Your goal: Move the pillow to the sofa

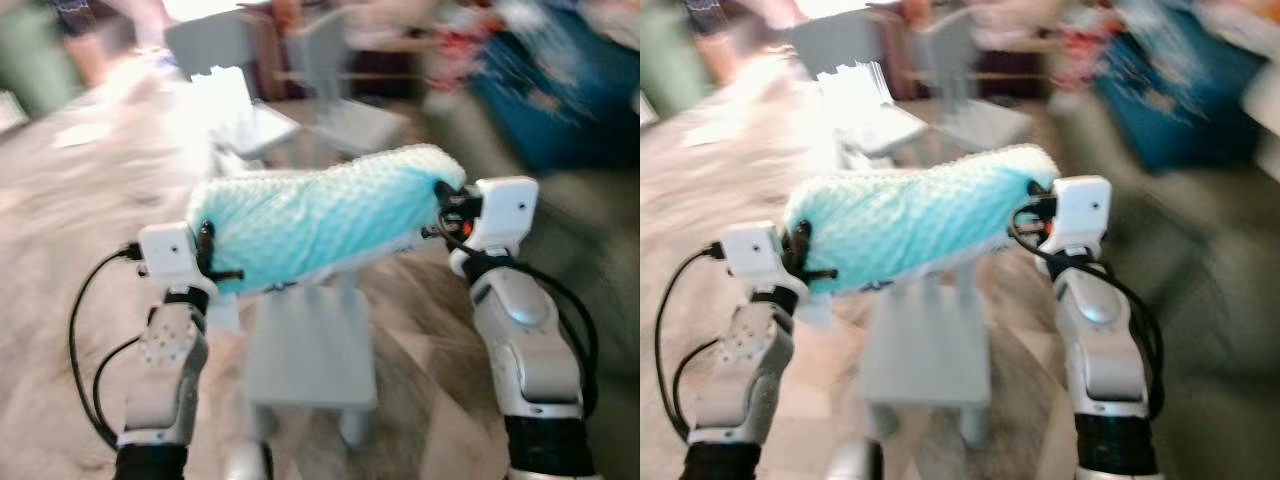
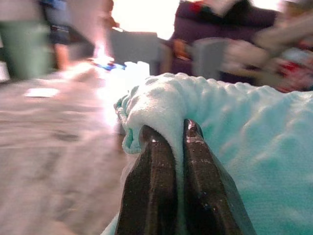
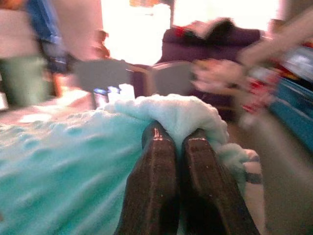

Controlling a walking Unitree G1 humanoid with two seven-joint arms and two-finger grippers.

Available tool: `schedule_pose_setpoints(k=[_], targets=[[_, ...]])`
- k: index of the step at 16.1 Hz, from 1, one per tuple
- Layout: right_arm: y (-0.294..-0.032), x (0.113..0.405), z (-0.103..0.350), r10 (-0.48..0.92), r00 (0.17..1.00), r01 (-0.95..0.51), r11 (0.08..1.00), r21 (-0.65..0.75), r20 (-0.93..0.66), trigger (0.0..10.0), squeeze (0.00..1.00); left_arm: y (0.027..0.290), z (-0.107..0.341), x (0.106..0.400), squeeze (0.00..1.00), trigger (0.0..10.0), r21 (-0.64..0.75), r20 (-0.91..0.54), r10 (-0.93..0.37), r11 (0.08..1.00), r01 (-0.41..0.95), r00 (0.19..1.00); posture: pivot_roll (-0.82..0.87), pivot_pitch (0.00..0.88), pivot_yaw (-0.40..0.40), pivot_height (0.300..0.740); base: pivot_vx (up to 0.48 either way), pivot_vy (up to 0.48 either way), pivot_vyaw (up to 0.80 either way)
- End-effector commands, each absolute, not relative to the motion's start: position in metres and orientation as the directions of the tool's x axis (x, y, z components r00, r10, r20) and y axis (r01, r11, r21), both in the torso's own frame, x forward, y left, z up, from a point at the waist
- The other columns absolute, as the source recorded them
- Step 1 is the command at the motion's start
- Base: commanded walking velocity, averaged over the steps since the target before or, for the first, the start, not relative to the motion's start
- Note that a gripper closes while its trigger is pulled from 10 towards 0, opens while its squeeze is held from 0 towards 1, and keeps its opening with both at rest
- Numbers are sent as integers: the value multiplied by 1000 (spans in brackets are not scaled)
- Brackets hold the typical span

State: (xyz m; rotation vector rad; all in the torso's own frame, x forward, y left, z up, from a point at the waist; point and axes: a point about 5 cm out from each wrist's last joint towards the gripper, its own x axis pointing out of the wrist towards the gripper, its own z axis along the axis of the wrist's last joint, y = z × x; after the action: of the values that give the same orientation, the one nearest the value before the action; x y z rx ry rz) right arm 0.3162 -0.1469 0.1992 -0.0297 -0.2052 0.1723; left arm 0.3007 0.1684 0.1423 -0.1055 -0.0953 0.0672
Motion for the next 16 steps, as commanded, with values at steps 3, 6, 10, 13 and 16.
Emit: schedule_pose_setpoints(k=[3,6,10,13,16], targets=[[-152,315,206,159,960,-151,987,-50,229,10000,0,164,145,302,0,10000,-102,106,64,993,-53,992,-129,0,-2,740,0,0,0],[-153,315,206,159,960,-151,987,-53,229,10000,0,163,144,302,0,10000,-105,103,65,993,-54,993,-130,0,-3,740,0,0,0],[-152,315,207,160,960,-153,987,-51,230,10000,0,164,143,302,0,10000,-101,103,67,993,-57,992,-127,0,-2,740,0,0,0],[-151,316,208,160,959,-152,987,-51,232,10000,0,163,142,301,0,10000,-85,97,60,995,-52,993,-127,0,-2,740,0,0,0],[-152,316,208,160,960,-152,987,-51,231,10000,0,159,135,300,0,10000,-38,47,80,996,-79,996,-126,0,-3,740,0,0,0]])
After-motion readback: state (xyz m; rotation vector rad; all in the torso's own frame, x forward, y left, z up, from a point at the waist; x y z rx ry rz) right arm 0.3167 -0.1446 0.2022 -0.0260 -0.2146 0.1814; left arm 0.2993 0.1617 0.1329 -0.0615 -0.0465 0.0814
